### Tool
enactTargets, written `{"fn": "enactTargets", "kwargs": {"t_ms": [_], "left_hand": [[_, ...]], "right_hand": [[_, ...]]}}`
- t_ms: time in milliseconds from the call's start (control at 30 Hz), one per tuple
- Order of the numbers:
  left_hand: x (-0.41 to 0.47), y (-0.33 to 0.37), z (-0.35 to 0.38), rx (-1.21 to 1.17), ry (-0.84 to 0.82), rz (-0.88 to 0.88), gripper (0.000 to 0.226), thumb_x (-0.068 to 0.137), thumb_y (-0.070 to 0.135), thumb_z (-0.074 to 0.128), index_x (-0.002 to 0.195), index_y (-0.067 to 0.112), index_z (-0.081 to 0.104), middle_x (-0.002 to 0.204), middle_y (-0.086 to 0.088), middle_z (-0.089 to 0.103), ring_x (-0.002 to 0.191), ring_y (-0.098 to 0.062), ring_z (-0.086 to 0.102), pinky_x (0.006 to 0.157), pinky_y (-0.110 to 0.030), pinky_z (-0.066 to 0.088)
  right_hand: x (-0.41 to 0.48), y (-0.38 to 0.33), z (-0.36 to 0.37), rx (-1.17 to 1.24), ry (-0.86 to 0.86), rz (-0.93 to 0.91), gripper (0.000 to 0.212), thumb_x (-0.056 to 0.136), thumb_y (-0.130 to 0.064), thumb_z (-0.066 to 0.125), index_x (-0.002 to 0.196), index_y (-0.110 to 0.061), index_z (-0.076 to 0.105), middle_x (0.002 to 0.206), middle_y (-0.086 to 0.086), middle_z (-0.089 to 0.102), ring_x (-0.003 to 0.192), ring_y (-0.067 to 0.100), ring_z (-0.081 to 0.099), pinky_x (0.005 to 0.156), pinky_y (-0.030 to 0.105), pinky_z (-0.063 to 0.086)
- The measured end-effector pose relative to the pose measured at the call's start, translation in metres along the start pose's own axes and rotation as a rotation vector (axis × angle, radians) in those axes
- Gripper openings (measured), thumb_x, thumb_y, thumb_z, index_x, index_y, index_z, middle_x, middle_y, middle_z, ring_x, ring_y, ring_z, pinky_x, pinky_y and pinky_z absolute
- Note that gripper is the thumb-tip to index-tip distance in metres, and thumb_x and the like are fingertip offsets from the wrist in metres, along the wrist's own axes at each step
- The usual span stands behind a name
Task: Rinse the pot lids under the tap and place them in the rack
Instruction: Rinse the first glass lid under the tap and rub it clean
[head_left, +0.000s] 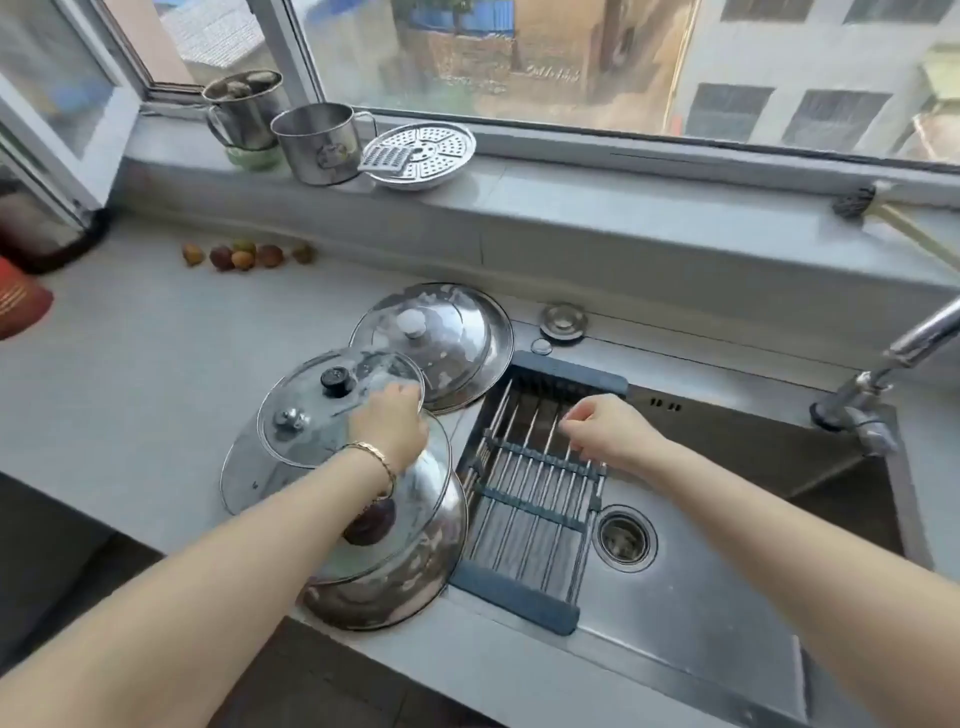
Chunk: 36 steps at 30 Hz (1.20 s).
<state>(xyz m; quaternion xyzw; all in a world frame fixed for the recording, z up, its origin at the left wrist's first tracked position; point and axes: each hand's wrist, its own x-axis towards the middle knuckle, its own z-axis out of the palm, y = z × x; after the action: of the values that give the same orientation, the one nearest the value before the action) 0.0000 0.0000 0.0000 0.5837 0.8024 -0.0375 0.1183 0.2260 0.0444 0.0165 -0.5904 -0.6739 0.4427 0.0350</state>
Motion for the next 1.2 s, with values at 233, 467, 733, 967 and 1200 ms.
{"fn": "enactTargets", "kwargs": {"t_ms": [233,467,733,967,1200], "left_hand": [[0.085,-0.101,0.009,0.205,-0.037,-0.089,0.036,0.095,0.035,0.035,0.122,0.014,0.045,0.127,-0.016,0.045,0.118,-0.033,0.046,0.09,-0.039,0.044],[0.118,-0.122,0.005,0.25,-0.082,0.165,0.032,0.095,0.034,0.037,0.107,0.008,0.051,0.107,-0.015,0.063,0.096,-0.031,0.061,0.071,-0.033,0.043],[0.082,-0.044,-0.063,0.152,0.003,0.494,0.028,0.091,0.044,0.041,0.086,0.017,0.039,0.079,-0.002,0.054,0.069,-0.021,0.045,0.047,-0.027,0.027],[0.053,0.035,-0.047,-0.086,-0.162,0.632,0.058,0.083,0.063,0.039,0.125,0.023,0.042,0.126,-0.004,0.046,0.114,-0.02,0.045,0.094,-0.034,0.039],[0.031,0.091,-0.008,-1.03,-0.679,-0.141,0.072,0.079,0.061,0.053,0.126,0.006,0.043,0.118,-0.017,0.058,0.108,-0.035,0.059,0.09,-0.047,0.049]], "right_hand": [[0.052,-0.043,0.052,0.031,0.014,0.102,0.018,0.088,-0.019,0.044,0.09,-0.02,0.062,0.08,-0.001,0.064,0.076,0.018,0.06,0.073,0.029,0.049],[0.067,-0.064,0.085,0.123,0.017,0.215,0.017,0.091,-0.019,0.043,0.09,-0.019,0.061,0.082,-0.003,0.06,0.078,0.017,0.058,0.074,0.029,0.048],[0.053,-0.086,0.081,1.088,0.031,0.419,0.051,0.092,-0.046,0.048,0.115,0.0,0.051,0.104,0.018,0.065,0.073,0.023,0.07,0.066,0.029,0.06],[0.006,-0.013,0.041,1.58,0.446,0.468,0.026,0.09,-0.028,0.055,0.081,-0.004,0.051,0.07,0.013,0.068,0.046,0.016,0.067,0.035,0.02,0.049],[-0.051,0.081,0.006,1.726,0.469,0.489,0.027,0.092,-0.031,0.049,0.078,-0.009,0.05,0.047,0.004,0.063,0.038,0.009,0.061,0.031,0.019,0.046]]}}
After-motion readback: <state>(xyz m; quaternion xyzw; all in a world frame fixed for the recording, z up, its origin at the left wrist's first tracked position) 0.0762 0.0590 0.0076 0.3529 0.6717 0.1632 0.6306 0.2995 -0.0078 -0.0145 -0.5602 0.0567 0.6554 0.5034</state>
